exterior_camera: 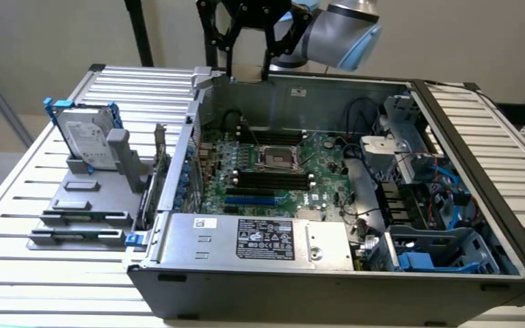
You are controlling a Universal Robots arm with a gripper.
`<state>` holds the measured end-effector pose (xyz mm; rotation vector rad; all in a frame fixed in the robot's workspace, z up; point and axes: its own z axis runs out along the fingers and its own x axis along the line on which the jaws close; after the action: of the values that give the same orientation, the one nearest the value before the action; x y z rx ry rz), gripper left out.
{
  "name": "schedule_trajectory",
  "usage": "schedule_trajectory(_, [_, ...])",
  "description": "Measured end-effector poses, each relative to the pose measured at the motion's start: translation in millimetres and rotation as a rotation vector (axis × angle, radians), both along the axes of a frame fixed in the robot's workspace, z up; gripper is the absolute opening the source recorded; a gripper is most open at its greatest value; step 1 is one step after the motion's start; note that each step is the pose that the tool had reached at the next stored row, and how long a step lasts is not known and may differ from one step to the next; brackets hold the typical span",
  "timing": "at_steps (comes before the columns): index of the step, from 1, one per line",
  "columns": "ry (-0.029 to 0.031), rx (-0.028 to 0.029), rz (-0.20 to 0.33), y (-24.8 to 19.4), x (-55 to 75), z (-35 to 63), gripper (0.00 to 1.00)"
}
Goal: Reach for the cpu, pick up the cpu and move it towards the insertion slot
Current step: 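Pick up the cpu and move it towards the insertion slot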
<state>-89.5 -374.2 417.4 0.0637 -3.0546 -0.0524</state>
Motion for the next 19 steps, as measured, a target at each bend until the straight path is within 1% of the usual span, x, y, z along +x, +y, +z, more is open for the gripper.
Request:
schedule_trajectory(3, [0.0,0.0,0.0,3.5,9.4,-1.9,0.55])
schedule_trajectory(12, [-0.0013,0.0,-0.001,11.2,33.2,-5.8,0.55])
schedule_trajectory(19, [-0.0063,0.0001,-0.003,16.7,46.1,-7.2,0.55])
